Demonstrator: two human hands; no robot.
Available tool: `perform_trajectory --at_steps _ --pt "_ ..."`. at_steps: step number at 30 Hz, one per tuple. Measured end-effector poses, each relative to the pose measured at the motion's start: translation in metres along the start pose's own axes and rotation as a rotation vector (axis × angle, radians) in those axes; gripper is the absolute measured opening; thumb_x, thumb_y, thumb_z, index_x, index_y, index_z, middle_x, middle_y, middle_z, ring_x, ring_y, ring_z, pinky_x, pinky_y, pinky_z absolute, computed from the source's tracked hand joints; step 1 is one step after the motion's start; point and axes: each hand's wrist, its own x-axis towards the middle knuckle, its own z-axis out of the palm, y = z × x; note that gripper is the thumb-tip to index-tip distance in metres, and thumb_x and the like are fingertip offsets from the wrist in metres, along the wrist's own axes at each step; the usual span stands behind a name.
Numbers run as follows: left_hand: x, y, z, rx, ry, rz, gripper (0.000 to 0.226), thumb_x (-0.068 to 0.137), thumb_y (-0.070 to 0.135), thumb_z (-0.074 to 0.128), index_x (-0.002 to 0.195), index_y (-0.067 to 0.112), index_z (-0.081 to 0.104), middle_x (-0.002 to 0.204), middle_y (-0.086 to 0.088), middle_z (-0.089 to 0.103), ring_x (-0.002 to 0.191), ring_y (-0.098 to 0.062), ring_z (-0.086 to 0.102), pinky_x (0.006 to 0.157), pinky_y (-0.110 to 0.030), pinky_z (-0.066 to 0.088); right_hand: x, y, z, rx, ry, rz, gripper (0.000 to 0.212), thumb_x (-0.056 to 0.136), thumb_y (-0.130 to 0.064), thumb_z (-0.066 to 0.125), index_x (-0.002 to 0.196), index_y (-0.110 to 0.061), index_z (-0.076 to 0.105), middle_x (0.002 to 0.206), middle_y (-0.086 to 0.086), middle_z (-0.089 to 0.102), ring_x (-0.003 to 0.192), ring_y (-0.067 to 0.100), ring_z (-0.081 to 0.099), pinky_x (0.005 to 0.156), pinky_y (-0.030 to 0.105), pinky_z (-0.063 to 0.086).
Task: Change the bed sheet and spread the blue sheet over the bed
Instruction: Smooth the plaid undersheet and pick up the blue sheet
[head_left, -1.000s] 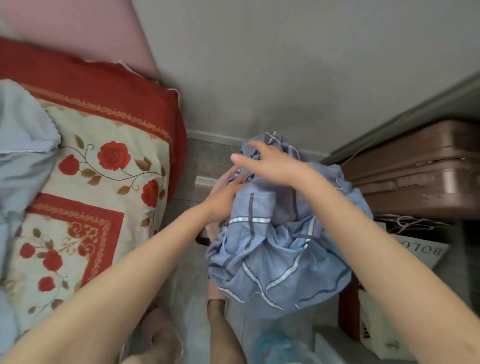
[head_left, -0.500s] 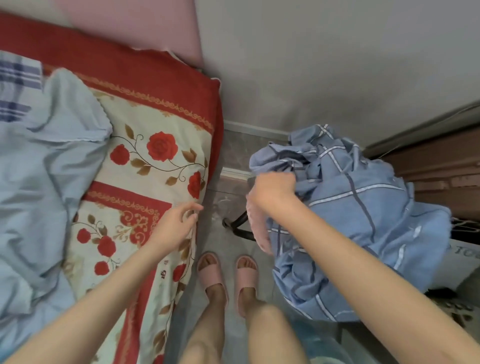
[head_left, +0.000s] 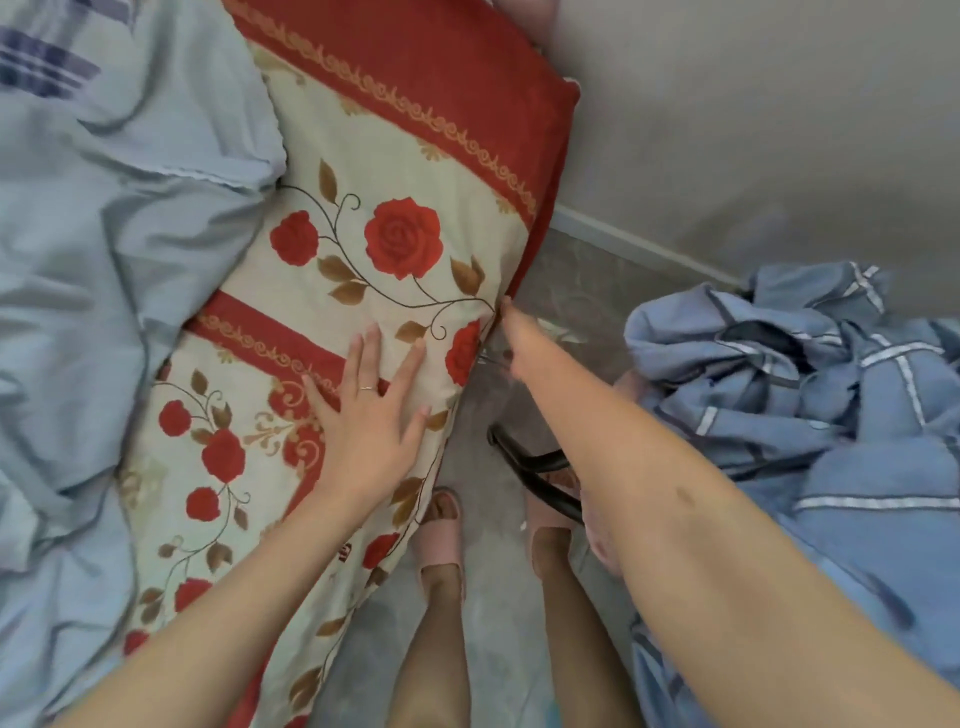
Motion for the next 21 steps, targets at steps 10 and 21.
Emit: perform_trajectory --at_steps 10,21 --pt "-0.001 -0.016 0.035 0.080 0.230 0.096 0.059 0.092 0.041 0.037 0.149 0.038 0.023 0.161 0.000 0.005 0.147 -0.019 0.002 0.108 -0.065 0.000 0.032 0.043 0.011 0.121 -0.282 0.069 0.040 0.101 -0.037 0.038 0.068 -0.016 0.045 0.045 -0.004 0.054 0.041 0.007 0.054 0.038 0.019 0.042" --pt "-0.005 0.000 0.037 -0.116 0.317 0.027 0.055 0.084 0.028 0.047 0.139 0.026 0.047 0.158 -0.001 0.019 0.147 -0.021 0.009 0.112 -0.058 -0.006 0.054 0.042 0.012 -0.110 0.303 -0.101 0.033 0.089 -0.013 0.057 0.120 -0.005 0.052 0.122 0.013 0.059 0.111 0.030 0.057 0.089 0.033 0.045"
